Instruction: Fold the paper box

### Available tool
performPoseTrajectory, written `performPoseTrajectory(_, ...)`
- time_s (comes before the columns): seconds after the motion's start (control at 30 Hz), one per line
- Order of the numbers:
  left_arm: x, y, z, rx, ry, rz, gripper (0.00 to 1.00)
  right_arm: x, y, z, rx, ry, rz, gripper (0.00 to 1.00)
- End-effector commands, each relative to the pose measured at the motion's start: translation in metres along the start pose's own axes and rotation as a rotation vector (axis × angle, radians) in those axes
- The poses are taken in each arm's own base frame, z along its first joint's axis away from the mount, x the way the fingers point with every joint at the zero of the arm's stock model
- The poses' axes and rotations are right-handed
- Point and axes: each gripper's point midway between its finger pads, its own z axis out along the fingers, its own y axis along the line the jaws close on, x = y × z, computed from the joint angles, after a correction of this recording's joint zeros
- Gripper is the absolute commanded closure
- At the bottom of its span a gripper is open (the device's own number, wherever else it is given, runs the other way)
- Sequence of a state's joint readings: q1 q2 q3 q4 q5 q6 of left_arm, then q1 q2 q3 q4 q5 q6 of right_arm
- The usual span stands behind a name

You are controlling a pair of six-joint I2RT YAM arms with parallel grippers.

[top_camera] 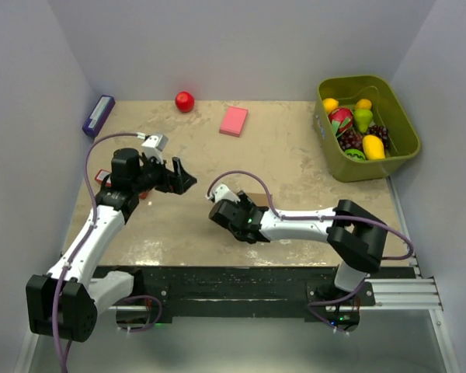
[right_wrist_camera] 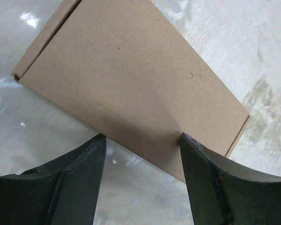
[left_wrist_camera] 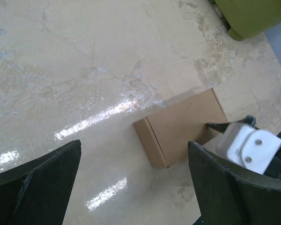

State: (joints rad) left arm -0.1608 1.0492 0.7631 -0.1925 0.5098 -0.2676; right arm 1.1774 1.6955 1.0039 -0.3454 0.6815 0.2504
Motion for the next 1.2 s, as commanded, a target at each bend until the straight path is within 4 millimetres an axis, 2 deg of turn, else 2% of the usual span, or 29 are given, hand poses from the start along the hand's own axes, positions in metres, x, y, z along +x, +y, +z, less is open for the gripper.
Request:
performPoseTrajectory(0.0,-0.010,0.004,0.000,0.014,-0.031,0.045,0.00,-0.046,-0.018,0.031,-0.023,-0.061,-0.026,0.34)
performPoseTrajectory(0.03,-0.009,0.006,0.000,0.011,-0.031,0.044,0.00,-0.062,-0.023,0.036,-0.024,-0.083,-0.039,0.34)
performPoseTrajectory(0.07,-0.009,0.007,0.000,0.010,-0.030,0.044,0.00,-0.063,-0.030,0.053,-0.026,-0.064,-0.055,0.34)
performPoseTrajectory(0.1,-0.009,0.010,0.000,0.003,-0.031,0.042,0.00,-0.073,-0.035,0.061,-0.026,-0.078,-0.053,0.34)
performPoseTrajectory(0.13,-0.009,0.011,-0.001,-0.003,-0.033,0.045,0.00,-0.093,-0.050,0.070,-0.011,-0.105,-0.056,0.34)
performPoseTrajectory(0.2,-0.008,0.014,-0.002,-0.015,-0.034,0.044,0.00,-0.099,-0.053,0.096,-0.015,-0.092,-0.077,0.34)
performPoseTrajectory(0.23,-0.009,0.014,-0.003,-0.021,-0.041,0.048,0.00,-0.117,-0.068,0.107,0.001,-0.113,-0.078,0.34)
performPoseTrajectory(0.27,-0.009,0.015,-0.004,-0.026,-0.042,0.048,0.00,-0.123,-0.071,0.116,0.001,-0.118,-0.081,0.33)
performPoseTrajectory(0.3,-0.008,0.016,-0.004,-0.029,-0.042,0.048,0.00,-0.117,-0.067,0.134,-0.016,-0.096,-0.101,0.33)
performPoseTrajectory(0.33,-0.008,0.017,-0.005,-0.036,-0.045,0.050,0.00,-0.132,-0.079,0.141,-0.004,-0.117,-0.105,0.33)
performPoseTrajectory(0.43,-0.008,0.020,-0.005,-0.051,-0.046,0.053,0.00,-0.138,-0.086,0.163,-0.011,-0.111,-0.112,0.34)
performPoseTrajectory(0.47,-0.007,0.020,-0.005,-0.053,-0.045,0.052,0.00,-0.139,-0.086,0.164,-0.013,-0.112,-0.109,0.34)
performPoseTrajectory(0.57,-0.007,0.022,-0.004,-0.055,-0.042,0.051,0.00,-0.156,-0.087,0.152,-0.044,-0.169,-0.077,0.29)
performPoseTrajectory(0.6,-0.006,0.022,-0.004,-0.055,-0.041,0.053,0.00,-0.160,-0.088,0.146,-0.049,-0.181,-0.049,0.20)
performPoseTrajectory(0.7,-0.009,0.023,-0.005,-0.062,-0.044,0.056,0.00,-0.188,-0.103,0.108,-0.057,-0.282,0.074,0.09)
performPoseTrajectory(0.73,-0.011,0.025,-0.007,-0.074,-0.055,0.060,0.00,-0.192,-0.115,0.085,-0.049,-0.323,0.121,0.05)
performPoseTrajectory(0.77,-0.012,0.027,-0.009,-0.086,-0.062,0.061,0.00,-0.201,-0.122,0.071,-0.046,-0.380,0.171,0.02)
performPoseTrajectory(0.8,-0.013,0.029,-0.010,-0.094,-0.067,0.062,0.00,-0.206,-0.129,0.060,-0.052,-0.419,0.246,0.01)
performPoseTrajectory(0.83,-0.014,0.031,-0.012,-0.108,-0.080,0.065,0.00,-0.189,-0.135,0.061,-0.059,-0.402,0.283,0.01)
performPoseTrajectory(0.87,-0.016,0.036,-0.014,-0.125,-0.089,0.060,0.00,-0.199,-0.148,0.038,-0.083,-0.465,0.335,0.01)
performPoseTrajectory(0.9,-0.017,0.040,-0.017,-0.140,-0.097,0.053,0.00,-0.195,-0.156,0.034,-0.100,-0.471,0.423,0.01)
performPoseTrajectory(0.93,-0.019,0.042,-0.019,-0.146,-0.108,0.050,0.00,-0.175,-0.171,0.039,-0.086,-0.442,0.472,0.01)
performPoseTrajectory(0.97,-0.022,0.049,-0.022,-0.164,-0.122,0.037,0.00,-0.172,-0.182,0.028,-0.100,-0.461,0.508,0.01)
performPoseTrajectory(1.0,-0.025,0.048,-0.024,-0.151,-0.133,0.033,0.00,-0.165,-0.191,0.025,-0.097,-0.456,0.548,0.01)
performPoseTrajectory(1.03,-0.026,0.048,-0.025,-0.144,-0.144,0.037,0.00,-0.144,-0.200,0.030,-0.072,-0.422,0.567,0.01)
performPoseTrajectory(1.07,-0.027,0.046,-0.025,-0.133,-0.147,0.041,0.00,-0.134,-0.205,0.028,-0.059,-0.408,0.579,0.01)
performPoseTrajectory(1.1,-0.028,0.045,-0.025,-0.127,-0.148,0.046,0.00,-0.133,-0.216,0.012,-0.048,-0.438,0.611,0.01)
performPoseTrajectory(1.13,-0.031,0.044,-0.026,-0.128,-0.153,0.053,0.00,-0.112,-0.221,0.015,-0.027,-0.410,0.632,0.01)
performPoseTrajectory(1.17,-0.032,0.045,-0.026,-0.138,-0.158,0.055,0.00,-0.108,-0.228,0.006,-0.011,-0.429,0.656,0.01)
